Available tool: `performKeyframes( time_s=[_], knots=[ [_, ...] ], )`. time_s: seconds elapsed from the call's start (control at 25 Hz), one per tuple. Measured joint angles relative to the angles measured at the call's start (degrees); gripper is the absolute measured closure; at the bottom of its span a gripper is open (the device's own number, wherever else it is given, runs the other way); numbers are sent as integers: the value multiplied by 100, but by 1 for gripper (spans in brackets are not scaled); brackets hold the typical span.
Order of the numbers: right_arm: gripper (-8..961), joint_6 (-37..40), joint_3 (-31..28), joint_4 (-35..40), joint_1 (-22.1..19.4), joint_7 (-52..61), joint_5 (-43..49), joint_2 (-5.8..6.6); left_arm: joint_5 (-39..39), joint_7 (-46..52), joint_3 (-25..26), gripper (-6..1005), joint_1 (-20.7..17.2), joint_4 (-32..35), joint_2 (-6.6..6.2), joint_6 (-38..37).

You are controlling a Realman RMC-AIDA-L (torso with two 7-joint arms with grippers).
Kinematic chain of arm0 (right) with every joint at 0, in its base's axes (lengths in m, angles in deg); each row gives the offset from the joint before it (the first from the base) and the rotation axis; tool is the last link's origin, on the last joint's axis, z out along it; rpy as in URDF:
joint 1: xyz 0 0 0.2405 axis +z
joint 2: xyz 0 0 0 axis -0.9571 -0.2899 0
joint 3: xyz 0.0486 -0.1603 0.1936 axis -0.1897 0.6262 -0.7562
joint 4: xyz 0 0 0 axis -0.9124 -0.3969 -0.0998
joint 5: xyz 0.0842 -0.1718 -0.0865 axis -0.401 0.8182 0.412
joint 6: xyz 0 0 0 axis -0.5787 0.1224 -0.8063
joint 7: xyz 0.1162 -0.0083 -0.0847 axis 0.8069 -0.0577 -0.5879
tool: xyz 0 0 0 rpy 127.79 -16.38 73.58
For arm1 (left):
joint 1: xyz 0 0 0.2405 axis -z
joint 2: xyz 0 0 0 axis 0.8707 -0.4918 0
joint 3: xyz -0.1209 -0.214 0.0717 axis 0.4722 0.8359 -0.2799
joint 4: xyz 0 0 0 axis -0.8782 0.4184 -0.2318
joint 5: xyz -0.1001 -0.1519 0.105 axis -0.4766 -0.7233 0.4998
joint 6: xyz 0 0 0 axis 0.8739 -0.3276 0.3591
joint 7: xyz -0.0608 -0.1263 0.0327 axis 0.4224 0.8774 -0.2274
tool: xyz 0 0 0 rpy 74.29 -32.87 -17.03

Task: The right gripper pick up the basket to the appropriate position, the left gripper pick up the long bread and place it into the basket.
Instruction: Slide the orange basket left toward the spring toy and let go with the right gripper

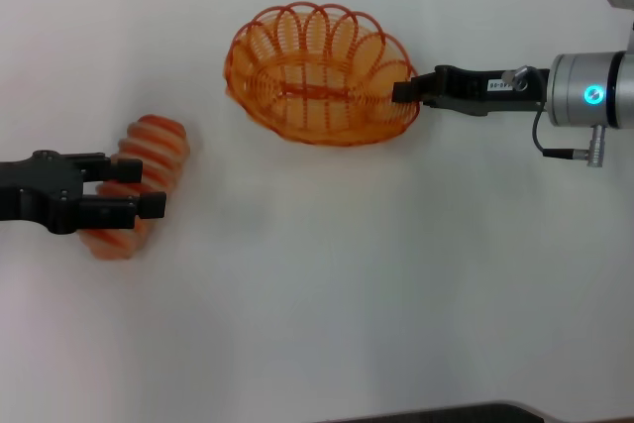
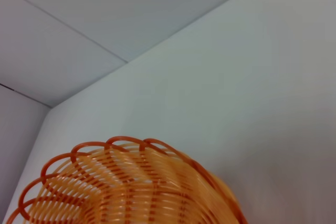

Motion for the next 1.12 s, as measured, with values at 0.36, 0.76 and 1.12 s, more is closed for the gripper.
performKeyframes(
  time_s=[0.36,0.76,1.12],
  knots=[
    [736,-131,26,-153,38,-31,-7,-32,29,0,-24,208,-28,0,11,73],
    [376,-19,-51,-56,-171,-132,-89,-32,4,2,7,208,-64,0,11,63],
    [318,535,-171,306,-837,-1331,-1455,-23,0,31,11,207,-65,0,11,46]
  ],
)
